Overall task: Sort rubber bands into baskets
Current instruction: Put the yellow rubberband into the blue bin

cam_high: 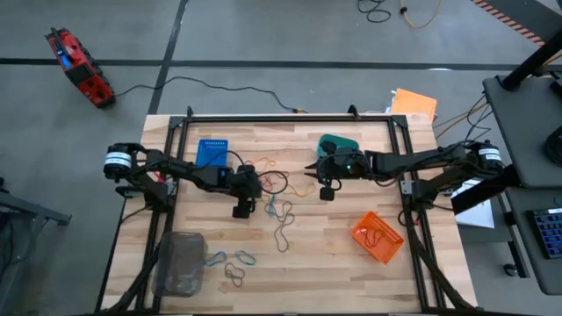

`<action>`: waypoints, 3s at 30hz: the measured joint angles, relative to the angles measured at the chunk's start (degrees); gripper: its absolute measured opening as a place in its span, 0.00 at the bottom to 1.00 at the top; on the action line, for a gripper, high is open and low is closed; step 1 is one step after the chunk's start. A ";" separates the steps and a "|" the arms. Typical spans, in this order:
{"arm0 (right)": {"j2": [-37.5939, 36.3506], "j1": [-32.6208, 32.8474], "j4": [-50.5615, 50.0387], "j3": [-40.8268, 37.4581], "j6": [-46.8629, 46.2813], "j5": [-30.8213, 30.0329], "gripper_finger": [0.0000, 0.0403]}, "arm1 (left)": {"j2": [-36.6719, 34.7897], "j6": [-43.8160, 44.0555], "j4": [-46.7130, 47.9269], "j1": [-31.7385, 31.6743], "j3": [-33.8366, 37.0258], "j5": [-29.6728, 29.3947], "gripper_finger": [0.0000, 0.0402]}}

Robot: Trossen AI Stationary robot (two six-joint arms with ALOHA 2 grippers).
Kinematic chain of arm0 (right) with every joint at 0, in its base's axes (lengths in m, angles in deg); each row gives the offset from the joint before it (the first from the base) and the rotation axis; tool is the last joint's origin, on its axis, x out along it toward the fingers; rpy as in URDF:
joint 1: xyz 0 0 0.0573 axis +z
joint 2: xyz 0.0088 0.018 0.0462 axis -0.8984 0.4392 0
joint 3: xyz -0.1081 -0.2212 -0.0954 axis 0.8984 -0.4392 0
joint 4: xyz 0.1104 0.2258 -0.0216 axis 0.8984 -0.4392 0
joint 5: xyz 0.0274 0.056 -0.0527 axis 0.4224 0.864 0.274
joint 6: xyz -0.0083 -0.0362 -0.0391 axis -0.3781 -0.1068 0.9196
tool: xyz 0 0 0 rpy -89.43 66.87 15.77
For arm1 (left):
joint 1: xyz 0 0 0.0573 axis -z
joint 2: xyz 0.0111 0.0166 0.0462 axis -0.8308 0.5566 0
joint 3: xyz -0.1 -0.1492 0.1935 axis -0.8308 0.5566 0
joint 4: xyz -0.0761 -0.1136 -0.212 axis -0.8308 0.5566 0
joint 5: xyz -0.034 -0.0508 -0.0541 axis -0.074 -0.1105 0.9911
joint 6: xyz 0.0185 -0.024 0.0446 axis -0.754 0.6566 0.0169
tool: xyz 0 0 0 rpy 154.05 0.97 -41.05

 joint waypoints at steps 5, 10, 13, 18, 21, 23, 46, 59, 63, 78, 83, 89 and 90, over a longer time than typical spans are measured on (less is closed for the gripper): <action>0.00 -0.35 0.02 0.00 0.63 0.00 0.18 | 0.03 -0.17 -0.06 -0.33 0.02 0.05 0.55; -0.01 -0.59 0.02 0.00 1.13 -0.02 0.18 | 0.17 -0.45 -0.71 -0.84 0.03 0.42 0.49; -0.02 -0.72 0.04 0.00 1.47 0.00 0.18 | 0.25 -0.90 -1.56 -0.88 0.09 0.00 0.45; -0.02 -0.73 0.24 0.00 2.07 -0.03 0.18 | 0.73 -0.92 -2.33 -0.96 0.11 -0.31 0.35; -0.02 -0.73 1.14 0.00 2.57 -0.04 0.18 | 1.82 -0.87 -2.57 -0.96 0.04 -0.11 0.28; -0.04 -0.73 1.54 0.00 2.93 -0.05 0.18 | 2.74 -0.73 -2.71 -0.96 0.00 0.25 0.22; -0.15 -0.73 2.29 0.02 4.09 -0.48 0.18 | -3.72 5.37 -0.94 -0.70 -0.04 2.66 0.00; -0.15 -0.73 2.22 0.02 4.01 -0.48 0.18 | -21.21 10.95 2.70 -0.61 -0.17 -1.65 0.00; -0.15 -0.73 2.16 0.02 3.81 -0.46 0.18 | -27.63 14.28 7.34 -0.61 -0.17 -11.96 0.00; -0.15 -0.73 2.18 0.02 3.62 -0.46 0.18 | -41.14 27.22 29.56 -7.85 -0.22 -34.45 0.00; -0.15 -0.73 2.18 0.02 3.62 -0.46 0.18 | -41.39 27.74 30.57 -11.19 -0.22 -34.69 0.00; -0.15 -0.73 2.16 0.02 3.52 -0.46 0.18 | -40.61 28.21 33.26 -14.11 0.13 -34.73 0.00; -0.15 -0.73 2.16 0.02 3.49 -0.46 0.18 | -40.48 28.39 33.49 -14.43 0.13 -34.73 0.00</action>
